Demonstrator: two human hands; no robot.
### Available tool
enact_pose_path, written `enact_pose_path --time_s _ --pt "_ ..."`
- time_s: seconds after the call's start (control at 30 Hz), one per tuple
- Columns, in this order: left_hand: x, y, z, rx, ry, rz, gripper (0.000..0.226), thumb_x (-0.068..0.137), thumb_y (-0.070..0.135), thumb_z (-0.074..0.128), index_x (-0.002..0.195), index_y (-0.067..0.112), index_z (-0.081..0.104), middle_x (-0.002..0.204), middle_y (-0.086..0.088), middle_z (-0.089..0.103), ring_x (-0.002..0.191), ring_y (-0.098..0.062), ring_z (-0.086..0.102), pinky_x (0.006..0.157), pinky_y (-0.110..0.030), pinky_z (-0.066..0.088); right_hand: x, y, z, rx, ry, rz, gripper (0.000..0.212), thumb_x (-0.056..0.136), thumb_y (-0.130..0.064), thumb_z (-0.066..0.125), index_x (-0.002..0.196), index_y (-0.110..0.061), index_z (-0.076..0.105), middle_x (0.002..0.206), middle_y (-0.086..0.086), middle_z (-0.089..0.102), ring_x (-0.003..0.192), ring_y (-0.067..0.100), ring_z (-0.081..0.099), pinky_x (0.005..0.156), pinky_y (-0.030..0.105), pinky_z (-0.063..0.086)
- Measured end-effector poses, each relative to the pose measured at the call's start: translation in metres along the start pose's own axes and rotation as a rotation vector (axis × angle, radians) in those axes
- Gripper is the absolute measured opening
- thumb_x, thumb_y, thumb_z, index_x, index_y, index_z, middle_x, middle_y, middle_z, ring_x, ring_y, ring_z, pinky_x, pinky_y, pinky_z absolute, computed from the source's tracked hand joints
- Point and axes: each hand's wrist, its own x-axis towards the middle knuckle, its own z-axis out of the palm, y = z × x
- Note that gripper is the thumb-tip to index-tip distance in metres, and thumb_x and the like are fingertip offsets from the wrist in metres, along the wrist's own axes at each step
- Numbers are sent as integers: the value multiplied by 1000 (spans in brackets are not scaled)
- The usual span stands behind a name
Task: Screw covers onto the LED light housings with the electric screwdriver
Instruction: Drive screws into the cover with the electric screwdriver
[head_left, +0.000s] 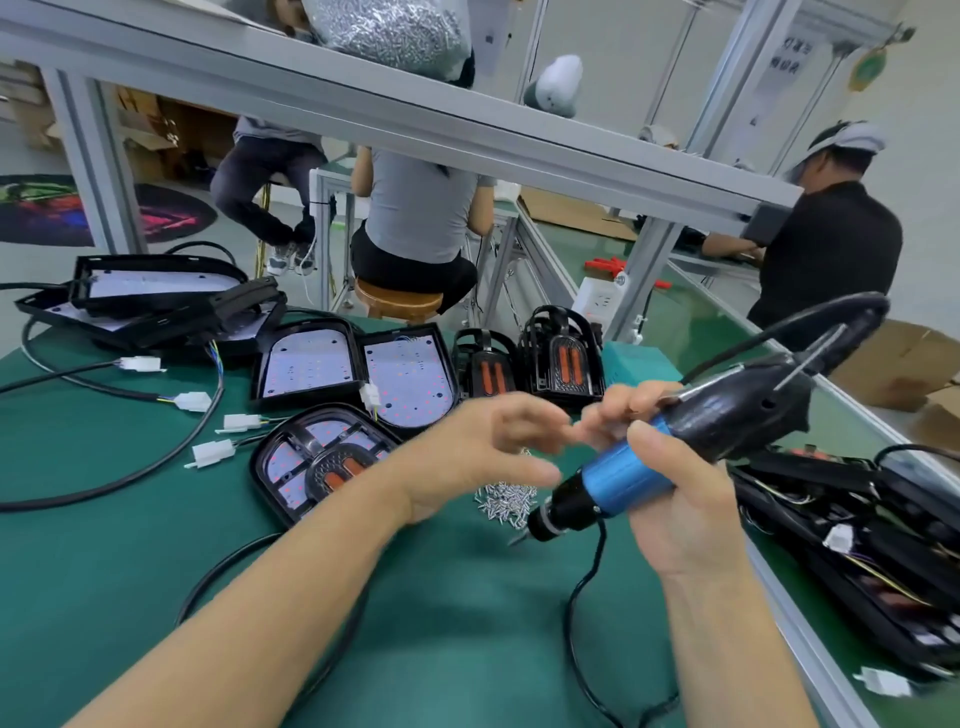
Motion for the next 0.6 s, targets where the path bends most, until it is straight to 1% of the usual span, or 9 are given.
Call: enact_pose_path --time_s 0.07,0.13,0.17,0.23,0.3,0.37,0.47,0.53,0.6 --pt "2 -3 -20 249 317 -12 24 83 -1 67 101 14 63 100 1 70 91 -7 64 85 -23 48 -4 -2 -4 -7 113 -5 16 70 -6 64 80 -19 63 102 6 69 86 26 70 80 35 56" --pt "6 -9 -35 691 536 -62 17 87 6 61 93 22 64 88 7 67 86 -10 62 83 -26 45 -8 -6 -7 9 243 -14 10 75 -10 58 78 -19 61 99 7 69 72 23 68 73 32 56" --pt "8 -13 -38 885 537 -98 18 88 9 57 93 25 66 88 9 66 89 -13 61 84 -27 43 -8 -7 -8 21 317 -34 9 74 -11 59 75 -20 60 93 7 67 63 20 63 68 31 53" --pt "18 -22 -35 1156 401 -172 23 88 12 53 97 27 68 96 10 68 99 -16 60 90 -29 35 -4 -9 -6 36 489 -82 11 71 -11 64 67 -21 61 81 5 57 53 15 52 61 28 44" --pt "31 -32 -28 1289 257 -223 25 87 10 53 100 25 69 105 7 69 103 -19 59 96 -33 30 0 -8 -4 12 635 -127 17 73 -4 67 71 -18 59 71 3 52 50 14 49 60 29 41" --pt "44 -41 -25 1318 204 -283 25 87 8 53 100 22 69 105 3 70 103 -21 59 97 -36 30 4 -8 -3 -31 719 -143 21 79 5 66 83 -14 60 68 1 52 52 13 50 60 28 43" --pt "59 -52 -23 1357 192 -392 21 86 5 53 97 16 68 103 -2 69 96 -25 60 84 -33 36 4 -9 -7 -22 718 -99 29 81 11 63 97 -13 62 71 -5 57 59 10 54 59 22 46" --pt "63 -59 -22 1406 207 -442 9 86 6 56 85 14 60 95 -3 66 82 -26 56 72 -31 37 1 -9 -9 -13 677 -83 29 79 10 62 91 -16 62 72 -7 58 61 10 55 62 24 46" --pt "67 -64 -21 1435 247 -471 15 86 11 59 75 13 49 85 -2 60 75 -26 51 68 -32 38 -1 -9 -10 -43 652 -95 28 73 7 67 81 -18 60 76 -6 61 66 14 55 70 29 46"
